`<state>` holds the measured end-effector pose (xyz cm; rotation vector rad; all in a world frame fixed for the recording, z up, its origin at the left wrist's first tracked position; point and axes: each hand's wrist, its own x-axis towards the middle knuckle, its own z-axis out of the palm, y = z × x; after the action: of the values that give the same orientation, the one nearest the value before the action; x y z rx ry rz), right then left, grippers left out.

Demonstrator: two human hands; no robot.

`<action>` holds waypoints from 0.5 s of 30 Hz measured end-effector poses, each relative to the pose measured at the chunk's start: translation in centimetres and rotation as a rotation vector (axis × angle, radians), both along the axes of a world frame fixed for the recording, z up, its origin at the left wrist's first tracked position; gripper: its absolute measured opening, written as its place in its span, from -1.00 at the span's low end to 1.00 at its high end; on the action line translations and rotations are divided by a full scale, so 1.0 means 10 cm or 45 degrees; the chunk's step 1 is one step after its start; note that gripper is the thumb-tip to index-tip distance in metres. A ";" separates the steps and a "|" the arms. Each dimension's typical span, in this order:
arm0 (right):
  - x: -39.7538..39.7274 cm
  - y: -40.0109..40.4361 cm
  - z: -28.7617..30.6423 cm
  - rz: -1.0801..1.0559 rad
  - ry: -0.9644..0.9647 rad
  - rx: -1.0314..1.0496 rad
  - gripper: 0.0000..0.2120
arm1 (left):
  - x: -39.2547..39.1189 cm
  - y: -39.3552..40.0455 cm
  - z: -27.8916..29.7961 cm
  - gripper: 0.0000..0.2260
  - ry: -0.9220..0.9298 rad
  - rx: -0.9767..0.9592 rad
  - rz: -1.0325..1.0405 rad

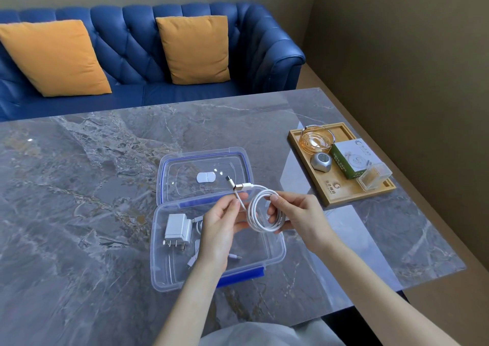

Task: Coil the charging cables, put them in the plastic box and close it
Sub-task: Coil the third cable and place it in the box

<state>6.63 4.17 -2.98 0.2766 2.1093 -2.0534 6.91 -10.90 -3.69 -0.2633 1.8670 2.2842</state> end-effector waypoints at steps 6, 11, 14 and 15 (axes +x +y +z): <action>-0.05 -0.07 -0.03 -0.061 -0.060 0.103 -0.78 | 0.05 -0.07 -0.04 -0.82 0.339 -0.254 0.030; -0.05 -0.10 -0.09 -0.063 0.048 0.365 -0.70 | 0.07 -0.19 -0.03 -0.77 0.845 -0.932 -0.199; -0.05 -0.18 -0.09 -0.099 0.167 0.435 -0.77 | 0.06 -0.16 0.05 -0.85 0.715 -1.199 -0.224; -0.05 -0.22 -0.08 -0.106 0.200 0.428 -0.79 | 0.06 -0.14 0.07 -0.87 0.671 -1.235 -0.194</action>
<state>6.11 2.00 -3.78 0.2599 2.5793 -1.8060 7.50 -12.26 -2.98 0.3973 3.0023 1.2425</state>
